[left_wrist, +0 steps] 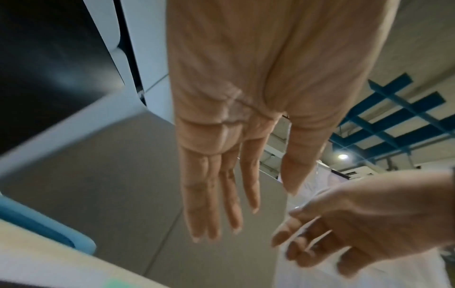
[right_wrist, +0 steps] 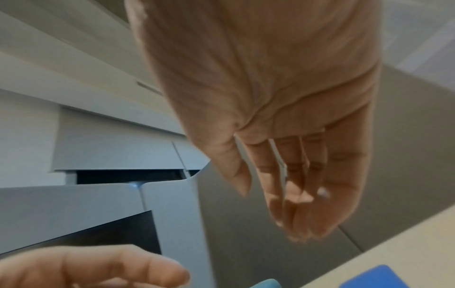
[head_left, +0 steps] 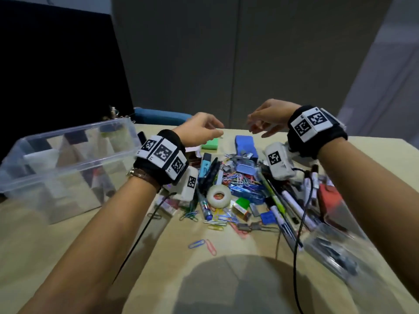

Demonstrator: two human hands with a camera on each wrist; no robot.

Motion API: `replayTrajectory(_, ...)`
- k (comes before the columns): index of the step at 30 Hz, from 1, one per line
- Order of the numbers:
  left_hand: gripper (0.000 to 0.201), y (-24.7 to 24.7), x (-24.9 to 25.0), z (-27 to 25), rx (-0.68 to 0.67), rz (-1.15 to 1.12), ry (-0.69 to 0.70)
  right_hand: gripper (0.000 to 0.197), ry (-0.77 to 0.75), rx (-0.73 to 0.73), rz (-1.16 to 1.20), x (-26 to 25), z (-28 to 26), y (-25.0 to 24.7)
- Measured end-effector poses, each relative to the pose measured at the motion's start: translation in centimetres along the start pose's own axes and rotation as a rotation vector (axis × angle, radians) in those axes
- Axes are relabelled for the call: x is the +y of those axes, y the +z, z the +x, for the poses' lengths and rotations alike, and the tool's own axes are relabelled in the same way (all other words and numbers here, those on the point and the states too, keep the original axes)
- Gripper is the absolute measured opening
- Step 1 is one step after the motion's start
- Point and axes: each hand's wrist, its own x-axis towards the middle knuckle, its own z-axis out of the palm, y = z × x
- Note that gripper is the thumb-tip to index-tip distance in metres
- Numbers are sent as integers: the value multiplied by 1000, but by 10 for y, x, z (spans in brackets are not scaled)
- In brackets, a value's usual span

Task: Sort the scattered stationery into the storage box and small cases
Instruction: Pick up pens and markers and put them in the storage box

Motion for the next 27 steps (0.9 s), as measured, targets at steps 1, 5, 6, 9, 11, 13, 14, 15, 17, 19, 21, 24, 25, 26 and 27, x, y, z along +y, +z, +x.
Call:
replayTrajectory(1,28,4,5,6,-25,18,3,25,44,27,38,7,2,-3)
replayTrajectory(5,40,11,5,28,-89,325,-101,24,166,24,69,30,5,2)
replayTrajectory(6,44,10,-1,33,-99,401,-151,25,166,5,62,34,5,5)
replayTrajectory(9,58,8,-17,40,-143,518,-260,29,143,-12,62,43,5,14)
replayTrajectory(11,63,7,-25,42,-162,554,-318,29,126,-5,71,43,6,18)
replayTrajectory(13,60,4,-30,42,-173,605,-381,29,112,-14,64,39,7,22)
replayTrajectory(14,52,1,-33,44,-185,636,-399,28,104,-26,51,36,7,25)
replayTrajectory(15,38,-1,-35,45,-192,666,-411,28,92,-38,39,33,8,27)
replayTrajectory(17,18,-4,-38,48,-231,692,-438,30,66,-50,13,28,9,33)
replayTrajectory(19,26,-4,-48,54,-249,727,-463,32,54,-58,-7,25,11,38)
replayTrajectory(21,10,-1,-49,53,-236,706,-452,33,53,-65,-31,23,12,42)
replayTrajectory(24,31,3,-53,53,-135,665,-422,33,45,-92,-57,21,13,47)
replayTrajectory(25,32,4,-58,54,-106,620,-423,33,40,-106,-64,20,14,49)
replayTrajectory(26,31,2,-62,58,-94,586,-439,32,33,-119,-73,19,14,52)
replayTrajectory(27,28,0,-70,64,-74,551,-432,31,25,-126,-82,18,14,55)
